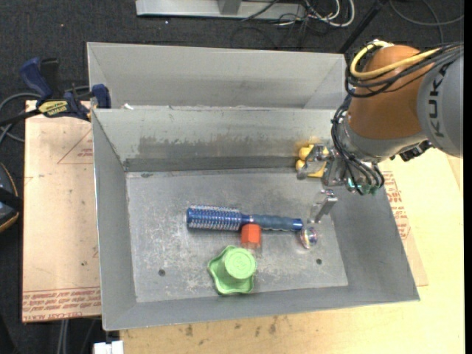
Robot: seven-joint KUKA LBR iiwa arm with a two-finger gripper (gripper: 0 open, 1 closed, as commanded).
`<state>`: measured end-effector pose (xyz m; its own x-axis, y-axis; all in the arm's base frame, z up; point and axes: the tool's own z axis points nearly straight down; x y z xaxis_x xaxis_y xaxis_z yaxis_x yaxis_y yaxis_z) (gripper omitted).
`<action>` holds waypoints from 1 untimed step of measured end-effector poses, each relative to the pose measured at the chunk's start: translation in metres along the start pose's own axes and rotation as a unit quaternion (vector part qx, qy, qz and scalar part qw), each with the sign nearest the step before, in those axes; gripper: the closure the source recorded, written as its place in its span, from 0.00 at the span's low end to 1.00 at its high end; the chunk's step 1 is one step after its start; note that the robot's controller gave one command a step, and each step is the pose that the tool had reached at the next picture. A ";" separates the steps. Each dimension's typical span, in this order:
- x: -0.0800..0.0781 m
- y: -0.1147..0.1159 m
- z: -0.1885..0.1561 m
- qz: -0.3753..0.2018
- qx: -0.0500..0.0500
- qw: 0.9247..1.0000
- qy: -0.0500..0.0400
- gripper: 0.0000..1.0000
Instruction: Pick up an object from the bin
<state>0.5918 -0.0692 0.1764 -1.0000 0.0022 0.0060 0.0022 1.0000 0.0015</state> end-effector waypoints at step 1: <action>0.007 0.011 0.101 0.108 -0.001 0.994 -0.007 0.00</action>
Offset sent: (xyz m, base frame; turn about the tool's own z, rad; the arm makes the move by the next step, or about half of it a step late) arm -0.0115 0.0112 -0.1064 0.2188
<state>0.5843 -0.0576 0.0755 -0.9761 0.2174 -0.0073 0.2174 0.9761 0.0030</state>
